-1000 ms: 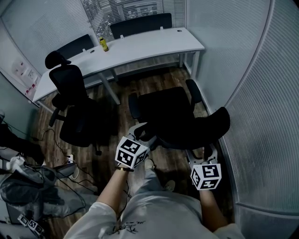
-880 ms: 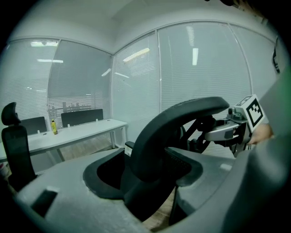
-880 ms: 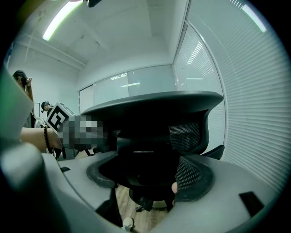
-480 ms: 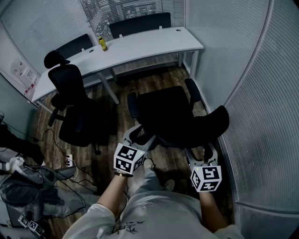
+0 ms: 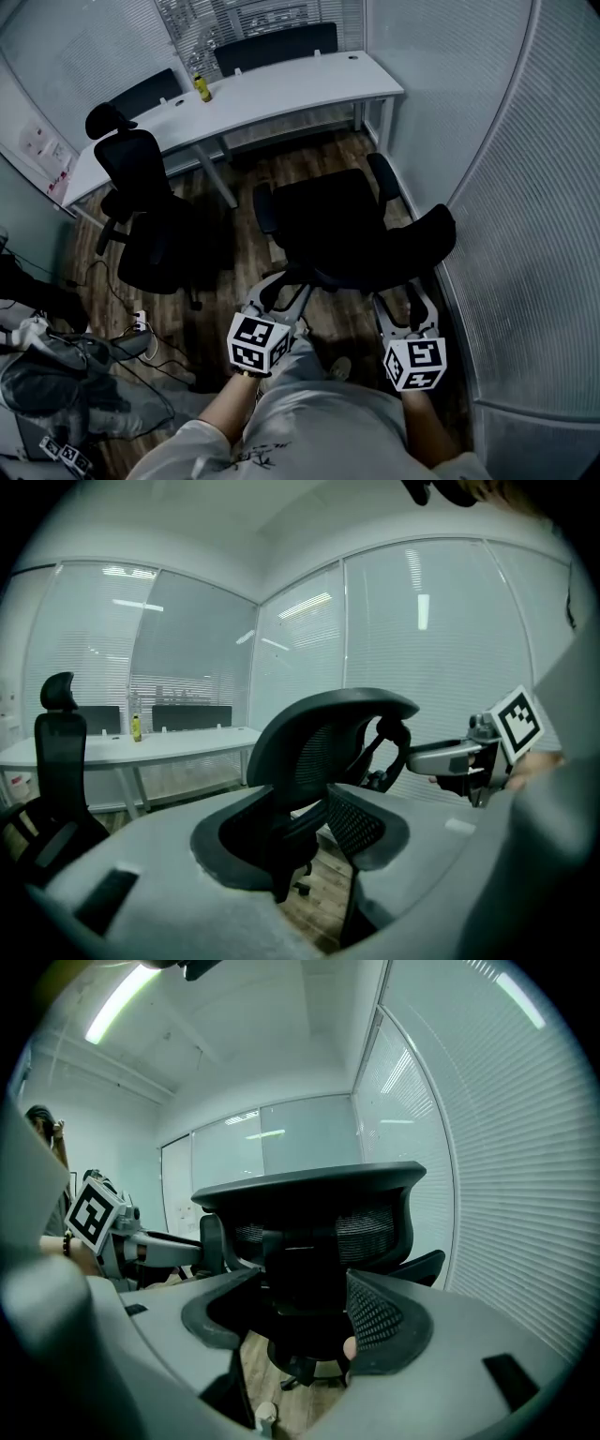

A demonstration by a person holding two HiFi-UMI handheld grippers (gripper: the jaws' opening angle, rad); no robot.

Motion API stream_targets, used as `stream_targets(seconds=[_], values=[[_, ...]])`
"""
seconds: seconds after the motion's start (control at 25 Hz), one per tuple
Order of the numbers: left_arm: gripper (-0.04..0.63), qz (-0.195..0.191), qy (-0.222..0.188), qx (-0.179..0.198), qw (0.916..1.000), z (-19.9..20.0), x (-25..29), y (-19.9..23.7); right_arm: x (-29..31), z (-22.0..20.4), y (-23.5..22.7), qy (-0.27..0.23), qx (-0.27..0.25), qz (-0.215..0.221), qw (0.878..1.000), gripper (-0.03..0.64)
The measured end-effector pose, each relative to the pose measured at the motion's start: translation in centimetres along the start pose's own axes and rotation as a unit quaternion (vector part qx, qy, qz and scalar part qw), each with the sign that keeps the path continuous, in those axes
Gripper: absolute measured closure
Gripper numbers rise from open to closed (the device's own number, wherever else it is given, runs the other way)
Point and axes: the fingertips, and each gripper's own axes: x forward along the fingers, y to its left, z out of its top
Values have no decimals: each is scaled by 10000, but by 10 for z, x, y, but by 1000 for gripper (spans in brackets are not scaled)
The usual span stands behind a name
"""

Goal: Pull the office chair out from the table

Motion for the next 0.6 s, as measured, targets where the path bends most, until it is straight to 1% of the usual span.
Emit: stream_targets(seconds=[0.16,0.2,0.28,0.32,0.44,0.6], values=[[502,20,1,-68,10000,-6,-6,-14,-7,-5,5,-17,-18,-17,10000,335],[521,45,12,-66,10000,-8,-6,-17,-9,-6,5,-33,-15,-42,10000,362],[552,101,58,-61,9999,-12,-8,-21,-12,-7,6,-53,0,-83,10000,473],[563,121,86,-66,9999,-14,-9,-23,-13,-8,7,-61,6,-84,9999,506],[583,91,148,-83,9998,-20,-12,-29,-14,-10,11,-62,4,-30,10000,568],[584,30,151,-83,9998,-26,-15,-39,-15,-15,13,20,-7,64,10000,602]])
